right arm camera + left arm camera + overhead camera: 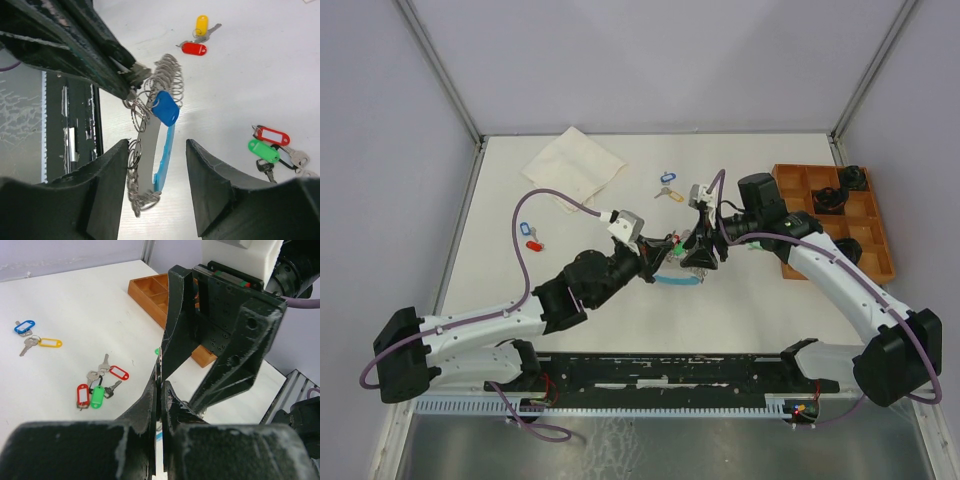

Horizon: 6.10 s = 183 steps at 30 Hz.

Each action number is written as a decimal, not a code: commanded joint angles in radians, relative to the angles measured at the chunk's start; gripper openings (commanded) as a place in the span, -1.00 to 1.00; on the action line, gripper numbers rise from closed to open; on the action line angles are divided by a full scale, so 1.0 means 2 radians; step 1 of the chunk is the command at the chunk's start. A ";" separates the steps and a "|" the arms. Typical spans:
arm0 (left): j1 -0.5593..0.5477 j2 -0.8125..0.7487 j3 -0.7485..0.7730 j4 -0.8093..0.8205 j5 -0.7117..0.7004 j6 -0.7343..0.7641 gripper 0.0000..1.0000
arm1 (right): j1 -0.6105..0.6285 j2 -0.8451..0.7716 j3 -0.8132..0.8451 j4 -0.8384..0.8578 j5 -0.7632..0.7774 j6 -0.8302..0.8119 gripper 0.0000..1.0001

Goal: Remove the keys from the keyring

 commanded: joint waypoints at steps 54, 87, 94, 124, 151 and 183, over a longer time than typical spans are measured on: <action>-0.004 -0.037 -0.007 0.068 0.043 -0.046 -0.95 | -0.019 -0.021 -0.014 0.134 -0.092 0.148 0.23; -0.003 -0.021 -0.008 0.116 0.076 -0.071 -0.94 | -0.009 -0.029 -0.045 0.273 -0.157 0.254 0.17; -0.003 -0.016 -0.006 0.121 0.081 -0.075 -0.94 | -0.003 -0.028 -0.043 0.273 -0.162 0.253 -0.08; -0.003 -0.034 -0.022 0.135 0.108 -0.049 -0.94 | -0.006 -0.030 0.003 0.131 -0.195 0.142 -0.18; 0.000 -0.044 -0.047 0.168 0.190 0.019 -0.94 | -0.002 -0.030 0.047 0.093 -0.226 0.165 -0.16; 0.006 -0.035 -0.078 0.160 0.213 0.013 -0.31 | -0.001 -0.032 0.062 0.051 -0.232 0.128 -0.99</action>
